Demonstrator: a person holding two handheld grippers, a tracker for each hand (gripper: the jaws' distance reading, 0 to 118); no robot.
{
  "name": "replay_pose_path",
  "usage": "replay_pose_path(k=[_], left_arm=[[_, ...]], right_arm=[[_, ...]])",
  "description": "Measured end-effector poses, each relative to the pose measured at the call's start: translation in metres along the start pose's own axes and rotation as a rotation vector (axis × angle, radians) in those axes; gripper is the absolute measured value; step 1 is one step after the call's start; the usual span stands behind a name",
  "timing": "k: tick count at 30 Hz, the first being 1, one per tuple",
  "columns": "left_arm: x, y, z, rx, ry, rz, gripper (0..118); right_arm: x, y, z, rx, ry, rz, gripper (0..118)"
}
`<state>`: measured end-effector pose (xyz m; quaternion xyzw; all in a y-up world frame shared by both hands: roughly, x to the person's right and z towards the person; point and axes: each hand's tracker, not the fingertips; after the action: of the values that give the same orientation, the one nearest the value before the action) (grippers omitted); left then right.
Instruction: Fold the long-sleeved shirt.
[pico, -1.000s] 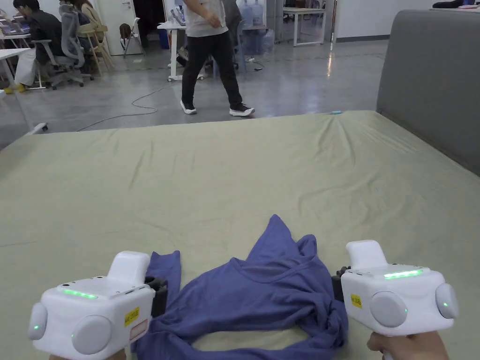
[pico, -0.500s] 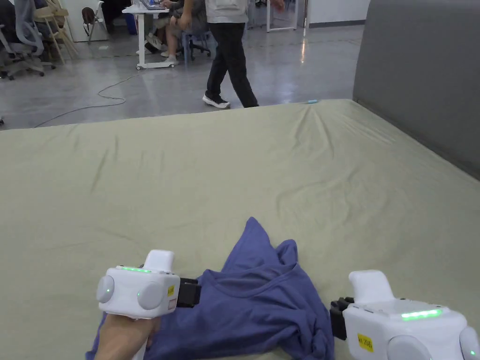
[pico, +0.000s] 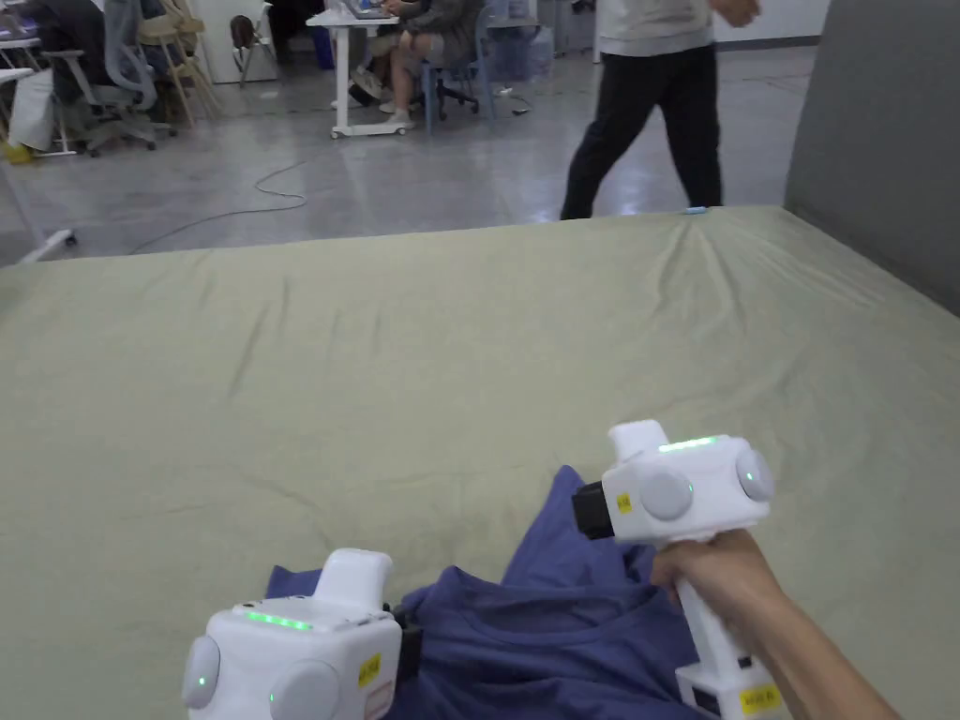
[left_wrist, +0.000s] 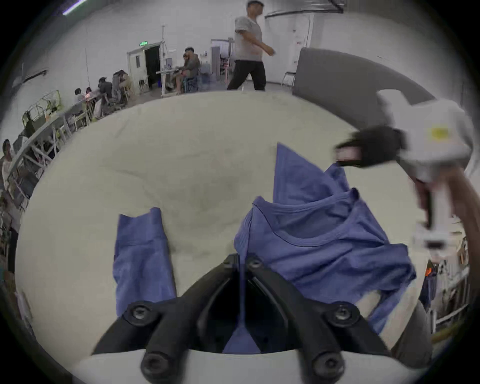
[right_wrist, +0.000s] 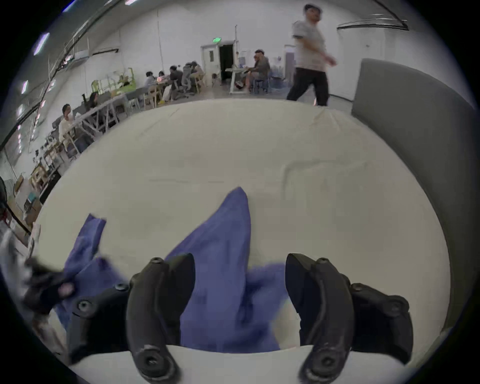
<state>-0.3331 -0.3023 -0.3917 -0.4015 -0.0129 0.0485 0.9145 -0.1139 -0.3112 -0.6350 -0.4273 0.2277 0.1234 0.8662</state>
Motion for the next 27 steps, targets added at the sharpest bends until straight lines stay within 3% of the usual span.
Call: replay_pose_path(k=[3, 7, 9, 10, 11, 12, 13, 18, 22, 27], left_arm=[[0.002, -0.007, 0.027, 0.020, -0.020, 0.017, 0], [-0.004, -0.017, 0.051, 0.017, 0.000, 0.025, 0], [-0.011, -0.021, 0.057, 0.008, 0.027, 0.021, 0], [-0.016, -0.023, 0.058, 0.010, 0.039, 0.019, 0], [-0.020, -0.023, 0.060, 0.015, 0.051, 0.014, 0], [-0.023, -0.020, 0.063, 0.029, 0.067, 0.014, 0], [-0.028, -0.016, 0.066, 0.049, 0.075, 0.027, 0], [-0.057, 0.028, 0.102, 0.217, 0.077, 0.118, 0], [-0.074, 0.084, 0.150, 0.366, 0.170, 0.099, 0], [-0.081, 0.177, 0.200, 0.533, 0.105, 0.158, 0]], right_arm=[[-0.004, 0.028, -0.044, -0.092, 0.001, 0.043, 74], [-0.014, 0.019, -0.085, -0.241, -0.079, 0.087, 70], [-0.024, 0.001, -0.063, -0.131, -0.045, 0.031, 50], [-0.025, 0.002, -0.057, -0.152, -0.043, 0.007, 30], [-0.028, 0.002, -0.047, -0.142, -0.046, 0.018, 0], [-0.025, 0.004, -0.038, -0.122, -0.128, 0.083, 0], [-0.024, 0.003, -0.028, -0.108, -0.106, 0.114, 0], [0.030, 0.036, 0.044, 0.023, -0.042, -0.066, 0], [0.090, 0.073, 0.127, 0.188, -0.089, -0.124, 0], [0.122, 0.113, 0.229, 0.396, -0.123, -0.148, 0]])
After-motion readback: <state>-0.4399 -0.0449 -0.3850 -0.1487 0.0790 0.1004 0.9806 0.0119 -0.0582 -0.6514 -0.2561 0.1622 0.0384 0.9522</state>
